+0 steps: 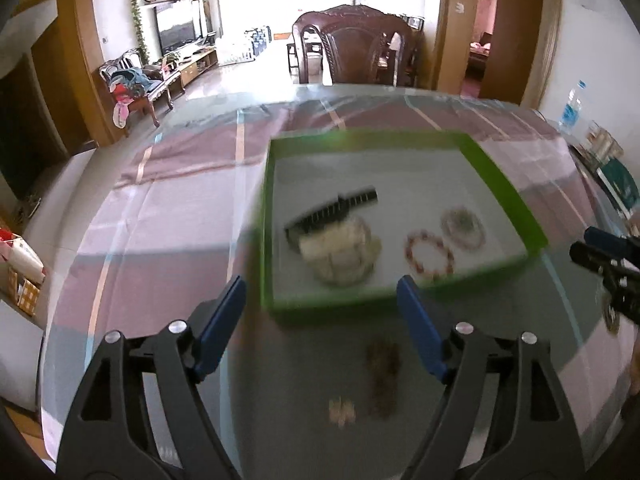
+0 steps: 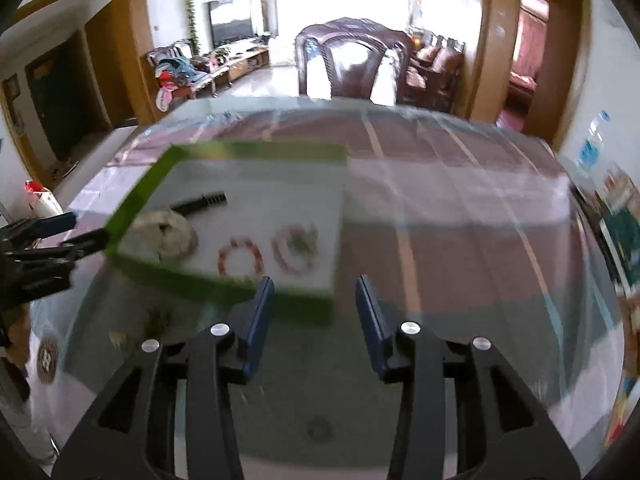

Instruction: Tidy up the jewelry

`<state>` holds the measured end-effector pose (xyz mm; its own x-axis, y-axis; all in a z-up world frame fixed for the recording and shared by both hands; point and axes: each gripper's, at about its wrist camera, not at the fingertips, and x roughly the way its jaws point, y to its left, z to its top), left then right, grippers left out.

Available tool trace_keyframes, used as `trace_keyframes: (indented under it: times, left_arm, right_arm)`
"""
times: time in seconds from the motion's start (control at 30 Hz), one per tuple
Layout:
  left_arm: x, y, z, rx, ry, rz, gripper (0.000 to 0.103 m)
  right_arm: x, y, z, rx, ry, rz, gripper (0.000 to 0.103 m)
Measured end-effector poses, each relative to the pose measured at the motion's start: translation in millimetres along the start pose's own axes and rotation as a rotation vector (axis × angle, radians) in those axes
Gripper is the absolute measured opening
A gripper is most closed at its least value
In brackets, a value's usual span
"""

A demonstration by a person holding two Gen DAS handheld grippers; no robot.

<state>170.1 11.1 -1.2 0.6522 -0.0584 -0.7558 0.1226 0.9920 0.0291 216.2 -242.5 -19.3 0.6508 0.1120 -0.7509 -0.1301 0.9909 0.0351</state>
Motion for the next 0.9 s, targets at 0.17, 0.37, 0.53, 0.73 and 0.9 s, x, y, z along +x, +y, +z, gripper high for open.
trace_keyframes:
  times: [0.17,0.37,0.53,0.73,0.9]
  left_arm:
    - [12.5,0.8,-39.7,-0.011,0.077,0.020,0.077]
    - [31.3,-20.4,-56.9,0.013,0.140,-0.043,0.077]
    - [46.7,-35.9,-60.9,0.034,0.179,-0.044,0.072]
    - [58.4,-41.4,-63.8,0.036,0.211,-0.057,0.031]
    - [51.8,-46.7,-67.6,0.051,0.207,-0.083,0.016]
  right_arm:
    - [12.7,-22.7,-47.5,0.087,0.081,-0.041,0.046]
    - [23.9,-20.0,-71.3,0.120,0.129,-0.021,0.046]
    - [25.5,-9.6,-79.6,0.083,0.162,-0.016,0.049]
    - [32.3,-6.7,-83.5,0.084,0.181,-0.006,0.050]
    - [35.8,-6.4,-83.1,0.091,0.186,-0.002,0.052]
